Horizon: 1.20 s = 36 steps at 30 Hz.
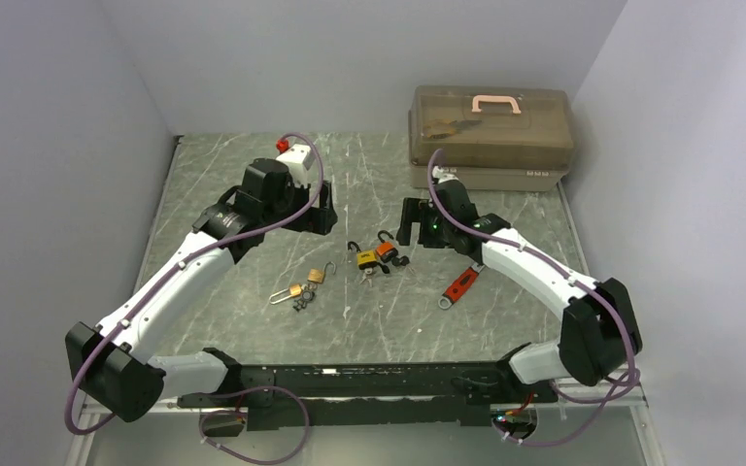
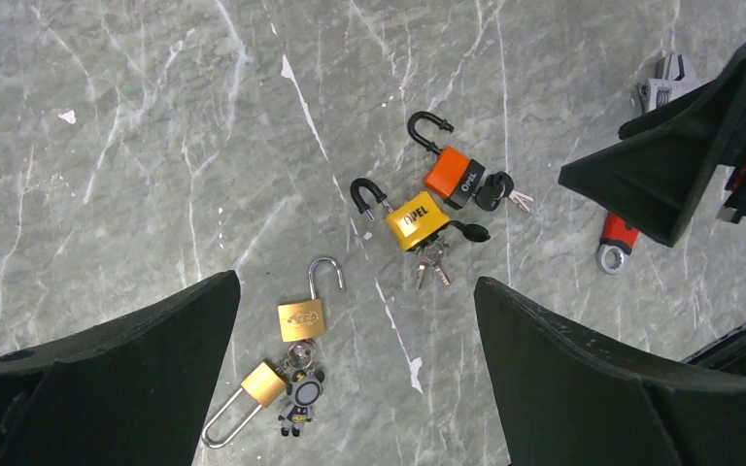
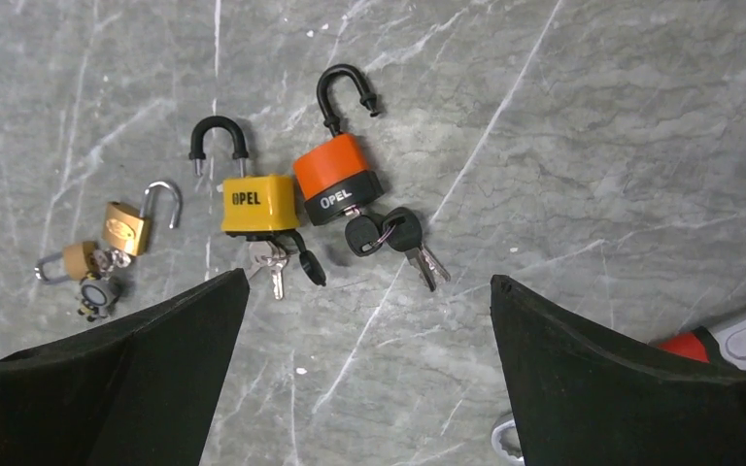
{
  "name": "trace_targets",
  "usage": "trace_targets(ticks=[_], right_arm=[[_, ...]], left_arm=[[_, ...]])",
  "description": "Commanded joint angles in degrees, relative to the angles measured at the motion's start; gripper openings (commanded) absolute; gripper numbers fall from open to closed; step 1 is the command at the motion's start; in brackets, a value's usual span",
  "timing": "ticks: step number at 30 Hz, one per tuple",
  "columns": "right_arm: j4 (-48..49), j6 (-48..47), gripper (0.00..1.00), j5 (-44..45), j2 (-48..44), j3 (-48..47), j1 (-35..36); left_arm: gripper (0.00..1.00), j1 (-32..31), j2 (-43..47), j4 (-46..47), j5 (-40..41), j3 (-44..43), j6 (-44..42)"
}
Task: Lock with the key
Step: Pick up the lock from the center of the board.
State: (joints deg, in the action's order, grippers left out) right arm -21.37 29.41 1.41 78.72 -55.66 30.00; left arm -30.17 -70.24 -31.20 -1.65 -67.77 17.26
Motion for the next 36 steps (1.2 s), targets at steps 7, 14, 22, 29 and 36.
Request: trace_targets(ticks=[7, 14, 22, 29, 36], right_arm=[[-0.03, -5.22, 0.94, 3.96, 8.77, -6.73, 3.49], [-1.02, -6.82, 0.89, 7.44, 15.55, -9.85, 8.12], [0.44, -8.56, 0.78, 10.58, 21.02, -10.8, 8.77], [1.07, -10.61, 0.68, 10.99, 25.29, -12.72, 8.71], [1.58, -11.21, 0.62, 8.74, 28.07, -12.75, 9.09]], left_arm=[[0.99, 1.68, 0.98, -0.61, -2.22, 0.1, 0.48], [0.99, 4.91, 1.34, -0.96, -5.16, 1.79, 0.81], [0.99, 6.17, 1.48, -1.36, -7.83, 2.49, 0.72], [0.99, 6.44, 1.58, -1.01, -8.43, 3.08, 0.42], [0.99, 6.61, 1.51, -1.1, -8.5, 3.1, 0.23]])
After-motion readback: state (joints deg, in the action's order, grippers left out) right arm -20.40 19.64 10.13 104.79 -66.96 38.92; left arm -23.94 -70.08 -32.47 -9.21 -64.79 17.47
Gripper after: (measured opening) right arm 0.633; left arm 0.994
